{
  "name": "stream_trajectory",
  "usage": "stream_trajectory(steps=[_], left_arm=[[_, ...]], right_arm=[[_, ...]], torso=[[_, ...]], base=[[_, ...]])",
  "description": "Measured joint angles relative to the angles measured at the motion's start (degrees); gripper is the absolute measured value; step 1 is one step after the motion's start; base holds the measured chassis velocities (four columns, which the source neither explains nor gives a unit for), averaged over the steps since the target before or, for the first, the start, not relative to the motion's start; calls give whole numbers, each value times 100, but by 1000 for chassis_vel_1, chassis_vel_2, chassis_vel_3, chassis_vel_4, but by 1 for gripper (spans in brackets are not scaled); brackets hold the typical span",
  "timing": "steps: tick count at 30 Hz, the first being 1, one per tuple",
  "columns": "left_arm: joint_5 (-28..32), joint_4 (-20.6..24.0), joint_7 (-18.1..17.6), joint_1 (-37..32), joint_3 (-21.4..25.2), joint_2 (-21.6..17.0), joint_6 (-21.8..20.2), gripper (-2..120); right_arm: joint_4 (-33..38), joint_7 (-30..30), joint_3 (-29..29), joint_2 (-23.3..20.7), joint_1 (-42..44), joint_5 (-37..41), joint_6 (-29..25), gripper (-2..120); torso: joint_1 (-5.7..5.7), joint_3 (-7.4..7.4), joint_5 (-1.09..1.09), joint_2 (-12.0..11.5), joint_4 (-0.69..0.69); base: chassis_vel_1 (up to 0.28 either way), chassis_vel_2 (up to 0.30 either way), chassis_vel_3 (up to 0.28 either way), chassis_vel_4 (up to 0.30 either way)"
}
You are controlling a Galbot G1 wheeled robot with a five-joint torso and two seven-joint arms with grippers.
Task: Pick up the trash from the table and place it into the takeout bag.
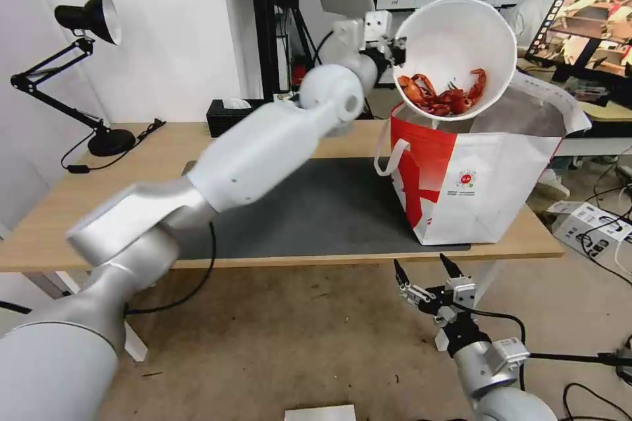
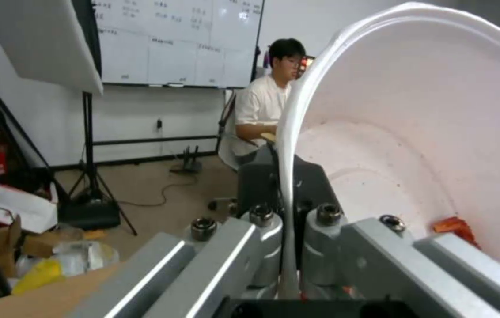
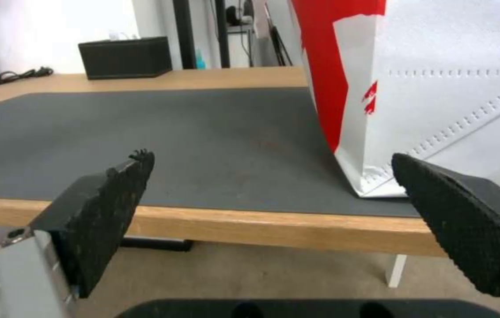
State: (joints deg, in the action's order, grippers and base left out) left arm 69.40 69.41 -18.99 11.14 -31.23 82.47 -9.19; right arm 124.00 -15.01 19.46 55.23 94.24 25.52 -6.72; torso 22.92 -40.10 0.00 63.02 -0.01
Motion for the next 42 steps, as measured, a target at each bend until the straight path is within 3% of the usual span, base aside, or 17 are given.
stream_trajectory(steps=[7,21,25,27,30,38,42], left_arm=[[-265,-70,-59,-112,-118,48,76,0],[-508,372,68,-282,-340,-325,95,0],[-450,535,236,-254,-375,-437,65,0],[-180,709,553,-220,-407,-556,-153,0],[-90,754,701,-199,-450,-595,-266,0],[-42,679,1292,-144,-623,-670,-417,0],[-135,608,1416,-148,-709,-648,-419,0]], right_arm=[[0,0,0,0,0,0,0,100],[0,0,0,0,0,0,0,100],[0,0,0,0,0,0,0,100],[0,0,0,0,0,0,0,100],[0,0,0,0,0,0,0,100],[0,0,0,0,0,0,0,100],[0,0,0,0,0,0,0,100]], torso=[[0,0,0,0,1],[-1,0,-1,0,1],[0,0,-1,0,1],[-1,0,-1,0,1],[-1,0,-1,0,1],[-1,0,-1,0,1],[-1,0,-1,0,1]], base=[[0,0,0,0],[0,0,0,0],[0,0,0,0],[0,0,0,0],[0,0,0,0],[0,0,0,0],[0,0,0,0]])
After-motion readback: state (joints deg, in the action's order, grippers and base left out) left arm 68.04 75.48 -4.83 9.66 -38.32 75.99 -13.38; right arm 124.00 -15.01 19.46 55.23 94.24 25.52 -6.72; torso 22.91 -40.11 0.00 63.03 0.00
